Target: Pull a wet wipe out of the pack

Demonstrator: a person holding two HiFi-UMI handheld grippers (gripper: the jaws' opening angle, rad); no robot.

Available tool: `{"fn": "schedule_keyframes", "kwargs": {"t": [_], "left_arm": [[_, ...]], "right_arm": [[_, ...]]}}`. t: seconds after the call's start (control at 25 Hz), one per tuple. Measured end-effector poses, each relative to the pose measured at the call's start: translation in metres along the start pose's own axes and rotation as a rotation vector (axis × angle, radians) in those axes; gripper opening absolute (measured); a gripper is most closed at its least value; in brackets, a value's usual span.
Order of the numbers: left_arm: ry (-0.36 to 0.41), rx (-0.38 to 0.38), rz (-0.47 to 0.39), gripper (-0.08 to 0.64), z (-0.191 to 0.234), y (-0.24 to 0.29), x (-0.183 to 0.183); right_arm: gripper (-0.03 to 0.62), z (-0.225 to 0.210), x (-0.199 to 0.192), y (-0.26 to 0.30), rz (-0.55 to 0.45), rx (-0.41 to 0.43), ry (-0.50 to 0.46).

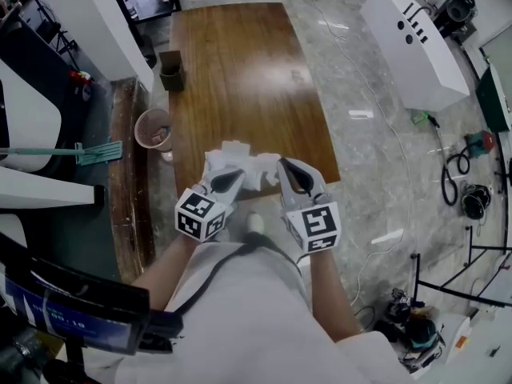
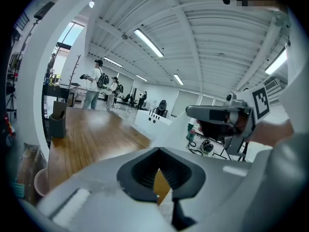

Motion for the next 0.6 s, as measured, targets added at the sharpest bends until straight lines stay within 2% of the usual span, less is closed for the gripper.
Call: {"fn": "schedule_keyframes", "kwargs": {"t": [0.28, 0.6], "left_arm": [[0.001, 0.000, -0.072, 0.002, 0.003, -0.004, 0.029], [-0.004, 0.024, -0.164, 0.002, 0.006, -0.021, 0.066]], "right_arm": [[0.012, -0.013, 0.011, -0.023, -0.076, -0.047, 0.040], [0.011, -0.014, 0.027, -0.037, -0.171, -0.064, 0.072]]}}
Point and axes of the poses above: the fingertips, and each gripper's own axes: y forward along the fingers, z to its left, x out of its top, the point moved 3 cm from there along -y, backward along the fingers, and after that the axes turned 14 degrees about x, right-handed, at the moved point
